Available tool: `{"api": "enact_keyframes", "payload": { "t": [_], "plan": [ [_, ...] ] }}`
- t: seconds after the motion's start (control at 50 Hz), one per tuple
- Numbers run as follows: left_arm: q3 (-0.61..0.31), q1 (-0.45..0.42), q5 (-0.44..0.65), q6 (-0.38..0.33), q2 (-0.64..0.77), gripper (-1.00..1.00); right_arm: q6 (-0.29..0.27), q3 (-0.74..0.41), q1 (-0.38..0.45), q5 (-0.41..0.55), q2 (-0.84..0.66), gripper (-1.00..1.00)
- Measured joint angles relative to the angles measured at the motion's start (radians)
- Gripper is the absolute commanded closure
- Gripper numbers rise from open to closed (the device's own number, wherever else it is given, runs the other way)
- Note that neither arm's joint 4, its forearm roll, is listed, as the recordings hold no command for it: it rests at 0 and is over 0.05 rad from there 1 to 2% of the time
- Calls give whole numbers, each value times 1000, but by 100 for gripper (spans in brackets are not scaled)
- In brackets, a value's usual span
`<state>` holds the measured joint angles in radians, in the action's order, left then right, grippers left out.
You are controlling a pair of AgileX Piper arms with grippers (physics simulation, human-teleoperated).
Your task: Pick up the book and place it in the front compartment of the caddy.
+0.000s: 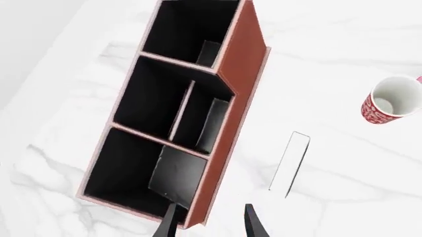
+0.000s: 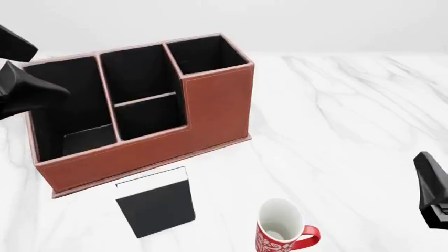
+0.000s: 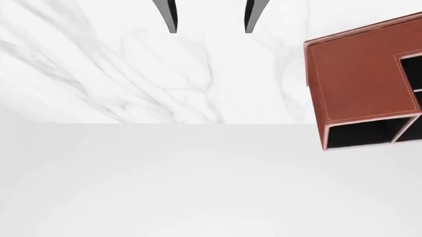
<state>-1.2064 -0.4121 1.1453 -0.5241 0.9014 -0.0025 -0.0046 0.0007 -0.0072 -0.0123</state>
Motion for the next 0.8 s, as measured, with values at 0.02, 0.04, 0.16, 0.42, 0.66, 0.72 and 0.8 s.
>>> {"api": "enact_keyframes", "payload": {
  "t": [0.02,0.04,0.16,0.42,0.66,0.72,0.8],
  "plan": [
    [-4,0,7,-6,5,-100,0,0,0,0,0,-100],
    [-8,0,13,-12,11,-100,0,0,0,0,0,-100],
    [-16,-1,39,-47,44,-100,0,0,0,0,0,-100],
    [-5,9,62,-121,107,-100,0,0,0,0,0,-100],
    [23,3,65,-158,145,-100,0,0,0,0,0,-100],
    [30,-1,65,-164,153,-100,0,0,0,0,0,-100],
    [38,-8,66,-167,162,-100,0,0,0,0,0,-100]
  ]
}}
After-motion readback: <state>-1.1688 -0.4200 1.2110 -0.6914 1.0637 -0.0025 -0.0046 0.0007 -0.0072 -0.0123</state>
